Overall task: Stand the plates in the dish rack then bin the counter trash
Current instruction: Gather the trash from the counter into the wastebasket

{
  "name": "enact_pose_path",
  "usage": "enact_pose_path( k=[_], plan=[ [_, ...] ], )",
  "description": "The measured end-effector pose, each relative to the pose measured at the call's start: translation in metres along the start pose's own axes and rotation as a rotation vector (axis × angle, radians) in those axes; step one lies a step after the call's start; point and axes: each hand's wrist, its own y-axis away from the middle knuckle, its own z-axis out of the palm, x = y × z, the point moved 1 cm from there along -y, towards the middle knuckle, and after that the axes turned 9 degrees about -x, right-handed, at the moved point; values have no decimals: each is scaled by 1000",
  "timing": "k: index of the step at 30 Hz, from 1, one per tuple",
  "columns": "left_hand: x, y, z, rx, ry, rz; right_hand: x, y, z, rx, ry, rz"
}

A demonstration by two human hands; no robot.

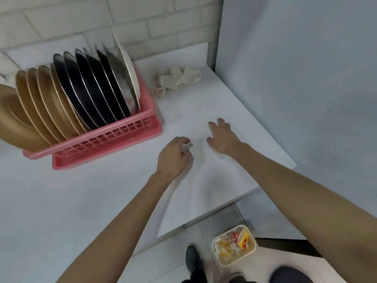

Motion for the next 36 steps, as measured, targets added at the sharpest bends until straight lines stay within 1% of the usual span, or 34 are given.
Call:
enact_pose_path(
  k=[4,7,10,14,16,18,21,23,25,27,28,31,36],
  plan=[
    [4,-46,-11,20,-13,6,6,-41,-5,-11,66,93],
    [4,-83,-18,27,-73,31,18,-67,-6,-22,91,143],
    [6,-123,-27,34,-142,-10,34,-82,-3,-22,120,160],
    [10,-187,-44,77,-159,-68,48,-83,16,99,188,117],
    [11,-218,-54,76,-218,-87,49,-78,23,175,197,102],
    [9,-254,-64,77,-292,-136,50,-81,24,214,190,79],
    [3,-302,-73,49,-396,-223,53,-83,26,264,158,55],
    [-2,-322,-76,-3,-473,-270,54,-84,27,270,142,49],
    [-8,-333,-75,-78,-493,-284,54,-84,27,271,133,43],
    [-13,-341,-72,-145,-497,-270,55,-85,27,283,114,30],
    [-15,-344,-71,-150,-509,-253,56,-85,27,296,106,25],
    [-19,-348,-70,-77,-477,-189,57,-86,29,332,110,26],
    [-18,-347,-78,7,-405,-105,57,-88,31,336,133,35]
  ],
)
